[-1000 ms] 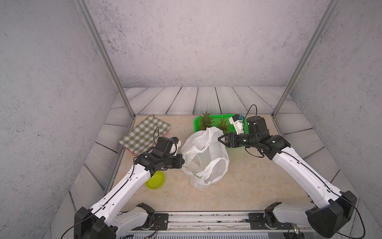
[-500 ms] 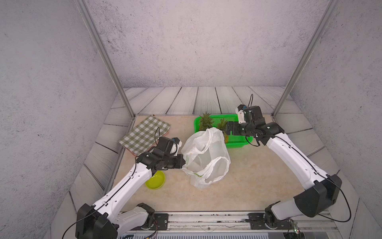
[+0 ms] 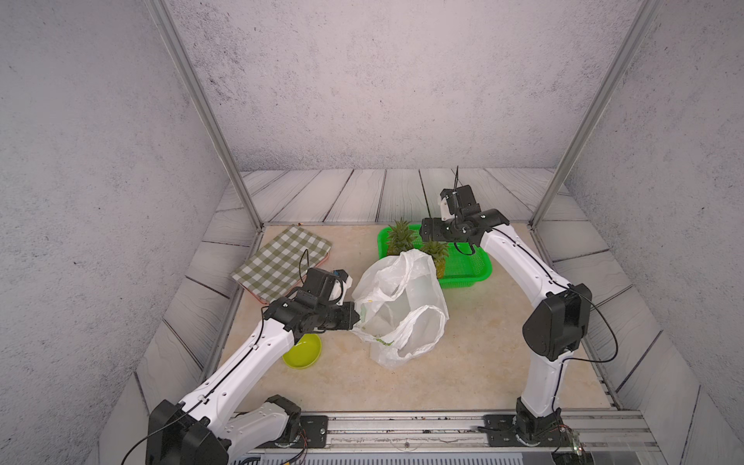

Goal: Place the pineapple into a plastic bag & tie a knot
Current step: Pick up the pineapple from the basket.

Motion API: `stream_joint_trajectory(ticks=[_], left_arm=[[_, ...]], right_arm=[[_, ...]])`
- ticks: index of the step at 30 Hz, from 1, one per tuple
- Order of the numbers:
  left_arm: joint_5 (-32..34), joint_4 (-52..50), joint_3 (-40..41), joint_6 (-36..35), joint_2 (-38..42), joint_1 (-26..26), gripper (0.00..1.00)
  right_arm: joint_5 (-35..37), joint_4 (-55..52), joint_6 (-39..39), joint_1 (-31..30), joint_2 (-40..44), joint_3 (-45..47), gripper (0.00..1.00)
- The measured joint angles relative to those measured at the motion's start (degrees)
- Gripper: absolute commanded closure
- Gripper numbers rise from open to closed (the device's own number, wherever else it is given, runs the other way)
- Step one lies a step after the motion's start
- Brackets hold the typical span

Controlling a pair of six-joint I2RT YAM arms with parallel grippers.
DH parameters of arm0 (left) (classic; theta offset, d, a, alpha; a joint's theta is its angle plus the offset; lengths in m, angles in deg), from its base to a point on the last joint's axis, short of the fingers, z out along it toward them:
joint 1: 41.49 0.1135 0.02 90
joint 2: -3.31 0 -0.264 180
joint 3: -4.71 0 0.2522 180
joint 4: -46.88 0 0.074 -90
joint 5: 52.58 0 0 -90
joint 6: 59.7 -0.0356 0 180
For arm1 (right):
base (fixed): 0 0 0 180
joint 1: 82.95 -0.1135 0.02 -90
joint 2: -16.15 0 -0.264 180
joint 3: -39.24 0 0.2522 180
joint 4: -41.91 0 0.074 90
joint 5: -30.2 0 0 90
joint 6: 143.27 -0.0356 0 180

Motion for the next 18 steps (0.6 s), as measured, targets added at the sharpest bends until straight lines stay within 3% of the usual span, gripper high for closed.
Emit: stream_joint_trajectory(ticks=[3,7,12,15,18], left_arm=[[-0.2,0.0,0.0,0.0,0.0,0.0,1.0],[-0.3,0.0,0.1,0.0,0.0,0.0,1.0],[-0.4,0.0,0.1,0.0,0.0,0.1,1.0],[-0.5,0.0,0.2,0.0,0.0,0.1,1.0],[-0.5,0.0,0.3,0.0,0.0,0.1,1.0]], right_arm=[[0.0,-0.4,0.0,0.0,-1.2,0.5,0.11],[0.0,0.1,0.0,0.0,-1.3,2.2,0.34],[0.1,2.6,0.2,0.0,-1.3,3.7,0.79],[0.8,3.4,0.6,0.0,-1.2,3.8,0.99],[1.7,3.3,1.3,0.0,-0.7,3.8,1.0]])
